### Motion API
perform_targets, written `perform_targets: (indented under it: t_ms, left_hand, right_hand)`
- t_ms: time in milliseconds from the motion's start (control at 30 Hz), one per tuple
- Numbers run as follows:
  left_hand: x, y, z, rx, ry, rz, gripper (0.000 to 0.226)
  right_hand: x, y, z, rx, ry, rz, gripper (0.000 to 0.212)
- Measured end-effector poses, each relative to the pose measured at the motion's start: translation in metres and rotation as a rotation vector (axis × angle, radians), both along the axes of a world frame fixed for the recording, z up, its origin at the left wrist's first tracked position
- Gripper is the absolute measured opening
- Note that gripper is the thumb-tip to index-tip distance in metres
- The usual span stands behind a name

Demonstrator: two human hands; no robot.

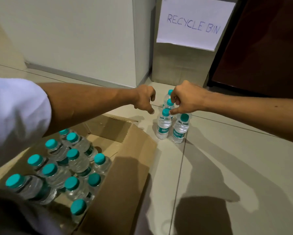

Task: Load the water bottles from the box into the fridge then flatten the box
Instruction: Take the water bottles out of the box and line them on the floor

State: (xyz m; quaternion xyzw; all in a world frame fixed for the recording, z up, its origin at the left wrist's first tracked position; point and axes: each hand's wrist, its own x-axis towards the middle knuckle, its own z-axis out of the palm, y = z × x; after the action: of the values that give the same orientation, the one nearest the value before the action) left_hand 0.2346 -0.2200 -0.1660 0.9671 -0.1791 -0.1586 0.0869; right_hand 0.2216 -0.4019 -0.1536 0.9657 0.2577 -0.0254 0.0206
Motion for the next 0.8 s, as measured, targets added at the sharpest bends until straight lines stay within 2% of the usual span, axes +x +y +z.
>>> perform_targets:
  t_ms: [100, 300, 500, 667, 800]
  left_hand:
    - [-0.017, 0.033, 0.016, 0.062, -0.023, 0.004, 0.056]
    - [-0.063, 0.115, 0.041, 0.169, -0.027, 0.069, 0.050]
    - [-0.107, 0.192, 0.035, 0.278, 0.048, 0.107, 0.044]
    - [-0.117, 0.218, 0.016, 0.254, 0.094, 0.091, 0.050]
    - [-0.110, 0.214, 0.003, 0.250, 0.110, 0.033, 0.050]
  right_hand:
    - [-0.016, 0.029, 0.009, 0.019, -0.009, 0.120, 0.044]
    - [-0.048, 0.106, 0.019, 0.064, 0.028, 0.452, 0.042]
    - [-0.080, 0.172, 0.011, 0.113, 0.131, 0.705, 0.041]
    - [-0.095, 0.202, -0.007, 0.029, 0.189, 0.826, 0.047]
    - [-0.095, 0.207, -0.022, -0.060, 0.198, 0.831, 0.040]
